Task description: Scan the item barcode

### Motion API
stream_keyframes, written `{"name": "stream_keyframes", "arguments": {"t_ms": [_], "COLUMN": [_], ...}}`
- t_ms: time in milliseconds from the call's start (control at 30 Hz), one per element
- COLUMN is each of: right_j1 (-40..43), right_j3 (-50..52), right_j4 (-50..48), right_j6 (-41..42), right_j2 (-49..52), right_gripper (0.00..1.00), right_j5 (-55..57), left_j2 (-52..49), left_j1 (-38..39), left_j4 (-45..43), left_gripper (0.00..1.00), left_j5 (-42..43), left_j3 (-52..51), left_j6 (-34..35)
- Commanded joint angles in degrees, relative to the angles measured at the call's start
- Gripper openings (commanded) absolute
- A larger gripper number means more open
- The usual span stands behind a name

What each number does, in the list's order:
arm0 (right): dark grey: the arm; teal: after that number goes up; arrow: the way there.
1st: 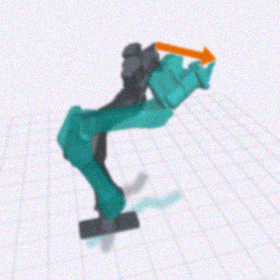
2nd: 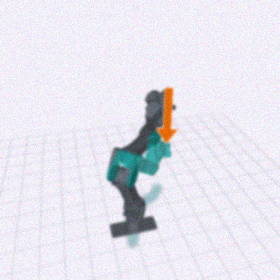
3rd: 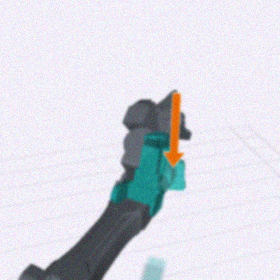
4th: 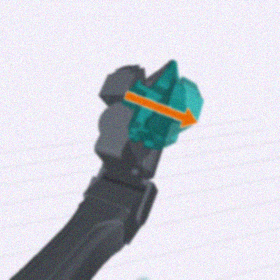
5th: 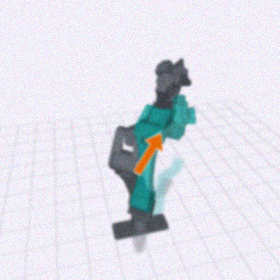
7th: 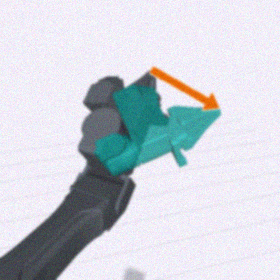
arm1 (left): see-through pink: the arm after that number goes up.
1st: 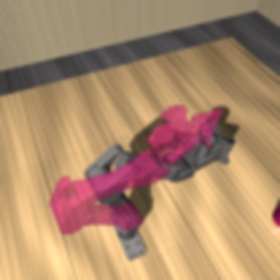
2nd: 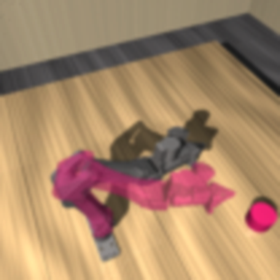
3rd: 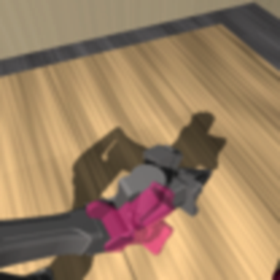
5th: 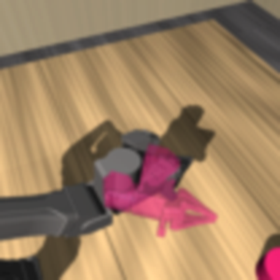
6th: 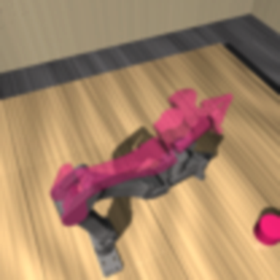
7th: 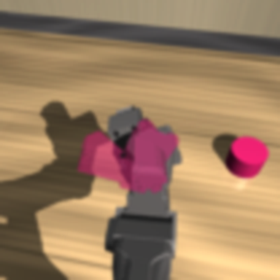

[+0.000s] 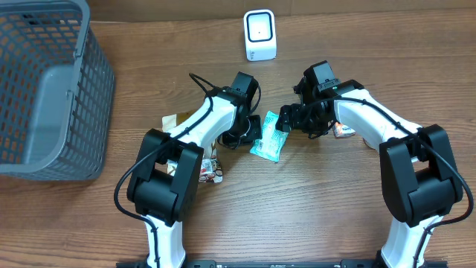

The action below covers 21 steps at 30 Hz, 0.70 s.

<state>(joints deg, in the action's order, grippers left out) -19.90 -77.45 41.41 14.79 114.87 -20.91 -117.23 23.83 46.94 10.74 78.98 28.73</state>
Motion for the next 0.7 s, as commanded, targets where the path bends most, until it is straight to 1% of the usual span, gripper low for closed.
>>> {"name": "stream_keyframes", "arguments": {"t_ms": [0, 133, 200, 300, 433, 667], "right_j1": [0.15, 0.33, 0.85, 2.75, 6.69, 11.58], "right_j3": [0.37, 0.37, 0.33, -0.79, -2.73, -2.99], "right_j4": [-0.26, 0.00, -0.04, 0.26, 2.16, 6.67], "right_j6": [0.04, 0.61, 2.62, 3.23, 3.21, -1.79], "right_j2": [0.31, 0.31, 0.28, 0.20, -0.85, -2.69], "right_gripper": [0.85, 0.86, 0.86, 0.86, 0.86, 0.86], "right_j5": [-1.07, -1.05, -1.20, -4.76, -9.20, -8.52], "left_j2": [-0.09, 0.33, 0.35, 0.35, 0.33, 0.33], "left_j1": [-1.53, -2.49, -2.14, -0.98, 1.92, 7.58], "left_j4": [4.48, 12.66, 15.93, 17.31, 14.91, 6.36], "left_gripper": [0.04, 0.04, 0.04, 0.04, 0.04, 0.04], "left_j5": [-1.84, -1.70, -1.68, 1.18, 4.55, 4.48], "left_j3": [4.46, 12.33, 14.73, 15.17, 12.81, 8.37], "left_j6": [-0.44, -0.46, -0.72, -1.95, -1.90, -1.66]}}
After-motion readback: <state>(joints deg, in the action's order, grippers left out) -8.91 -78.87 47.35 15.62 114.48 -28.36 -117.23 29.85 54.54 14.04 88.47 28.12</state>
